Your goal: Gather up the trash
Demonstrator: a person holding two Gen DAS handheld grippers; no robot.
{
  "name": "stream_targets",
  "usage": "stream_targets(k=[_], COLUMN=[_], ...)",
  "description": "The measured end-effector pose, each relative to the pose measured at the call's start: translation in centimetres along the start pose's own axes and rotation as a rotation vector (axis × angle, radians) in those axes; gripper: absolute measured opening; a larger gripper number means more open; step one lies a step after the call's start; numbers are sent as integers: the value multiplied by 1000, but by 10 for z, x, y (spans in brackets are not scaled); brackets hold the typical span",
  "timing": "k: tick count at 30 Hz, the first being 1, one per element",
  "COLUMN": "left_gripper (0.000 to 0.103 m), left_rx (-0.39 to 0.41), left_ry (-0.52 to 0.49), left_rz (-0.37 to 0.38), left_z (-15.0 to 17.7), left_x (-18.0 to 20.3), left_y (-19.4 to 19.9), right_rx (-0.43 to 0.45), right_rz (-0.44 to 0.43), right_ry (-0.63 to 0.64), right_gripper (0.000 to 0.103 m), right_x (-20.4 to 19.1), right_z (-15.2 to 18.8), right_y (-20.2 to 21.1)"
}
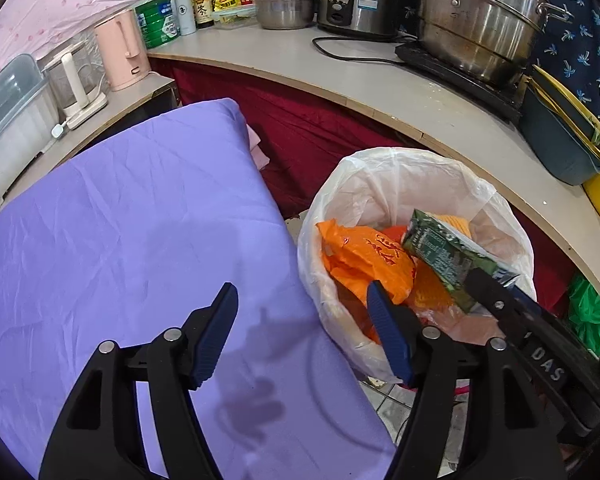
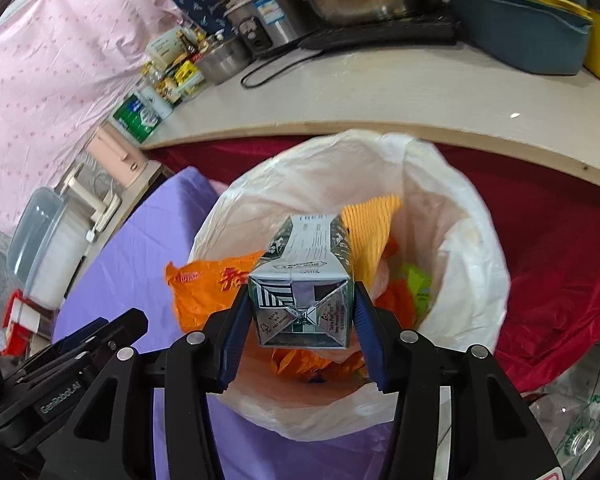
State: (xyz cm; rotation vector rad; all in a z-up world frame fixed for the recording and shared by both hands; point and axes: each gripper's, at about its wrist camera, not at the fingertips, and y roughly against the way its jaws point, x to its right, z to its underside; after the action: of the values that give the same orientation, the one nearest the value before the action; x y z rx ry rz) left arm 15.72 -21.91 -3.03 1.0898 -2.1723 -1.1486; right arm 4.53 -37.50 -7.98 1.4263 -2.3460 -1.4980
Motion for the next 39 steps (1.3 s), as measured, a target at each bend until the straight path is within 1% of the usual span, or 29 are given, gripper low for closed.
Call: stream_targets(k=[3,4,5,6,9,12,15,17,19,20,21,22,23,25,29,31,34,36,39], left_gripper=[67,69,74,75,76,76,79,79,79,80,81,85,86,87,88,88,89,89,90], left_rx=[4,3,2,3,6,14,22,26,33,38,43,51,56,65,67,67,67,64,56], left_ry=[3,-1,-1,1,23,23,27,25,16,10,6,2,-1,-8,-20,-26,-30,-27,-16], left_rz=[-9,-20,-28,-31,-26,-28,-35,-41,-52,-58,-65,-73,-79,-89,-109,-121,-139,-144,-148], left_z=[4,5,6,7,12,16,19,22,24,25,27,29,30,34,41,45,52,55,60], left_x=[-5,-6,-7,-8,-15,-17,-19,-19,-18,-18,-18,-17,-17,-15,-13,-13,-14,-15,-17], left_y=[3,4,4,5,12,19,26,32,37,39,42,46,48,54,63,66,71,73,75], right_rx=[-1,0,-3,-7,-7,20,38,57,77,82,88,91,94,102,115,121,124,123,114], right_rz=[-12,-19,-24,-23,-12,-21,-15,5,28,35,46,52,64,78,108,122,133,142,144], right_ry=[15,17,19,24,36,24,28,45,62,68,80,88,104,128,180,197,217,227,230], right_gripper=[50,50,50,50,50,54,55,56,61,62,63,63,63,68,72,77,82,84,84], right_x=[-8,-10,-11,-12,-16,-16,-17,-18,-21,-21,-22,-23,-25,-27,-35,-38,-42,-45,-47], right_z=[5,7,9,9,12,13,14,16,19,20,22,23,25,28,36,41,47,52,58], right_y=[0,1,1,1,5,19,32,43,53,57,62,66,71,79,93,100,107,111,115])
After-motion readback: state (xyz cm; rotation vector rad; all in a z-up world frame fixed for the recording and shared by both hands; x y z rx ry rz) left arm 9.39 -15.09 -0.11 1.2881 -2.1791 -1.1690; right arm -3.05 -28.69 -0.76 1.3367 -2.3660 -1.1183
